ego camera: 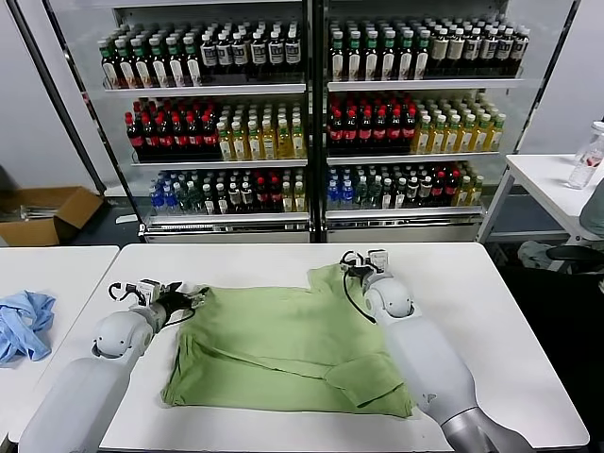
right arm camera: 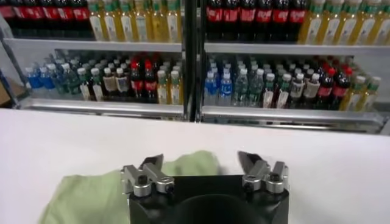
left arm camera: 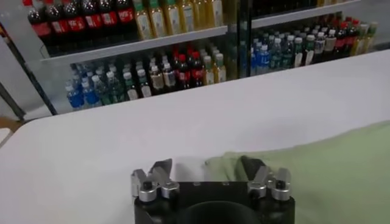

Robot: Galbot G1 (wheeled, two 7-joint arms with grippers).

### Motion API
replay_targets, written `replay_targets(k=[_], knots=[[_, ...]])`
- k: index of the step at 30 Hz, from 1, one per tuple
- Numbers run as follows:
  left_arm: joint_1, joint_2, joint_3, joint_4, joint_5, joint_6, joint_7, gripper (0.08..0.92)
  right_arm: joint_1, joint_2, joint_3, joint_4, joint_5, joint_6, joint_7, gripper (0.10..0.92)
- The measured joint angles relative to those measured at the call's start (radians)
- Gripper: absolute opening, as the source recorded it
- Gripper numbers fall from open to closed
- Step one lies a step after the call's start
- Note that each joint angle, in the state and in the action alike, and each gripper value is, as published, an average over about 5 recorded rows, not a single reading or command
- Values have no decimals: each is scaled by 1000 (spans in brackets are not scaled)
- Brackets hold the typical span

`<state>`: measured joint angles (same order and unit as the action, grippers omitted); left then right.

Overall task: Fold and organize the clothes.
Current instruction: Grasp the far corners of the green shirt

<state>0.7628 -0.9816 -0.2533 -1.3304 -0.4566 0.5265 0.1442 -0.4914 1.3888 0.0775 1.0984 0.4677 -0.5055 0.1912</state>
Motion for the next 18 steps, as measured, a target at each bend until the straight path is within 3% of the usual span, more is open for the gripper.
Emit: replay_targets(k=[18], knots=[[31, -10, -26, -11, -5, -20, 22, 115, -14, -5, 6, 19, 12, 39, -12, 117]])
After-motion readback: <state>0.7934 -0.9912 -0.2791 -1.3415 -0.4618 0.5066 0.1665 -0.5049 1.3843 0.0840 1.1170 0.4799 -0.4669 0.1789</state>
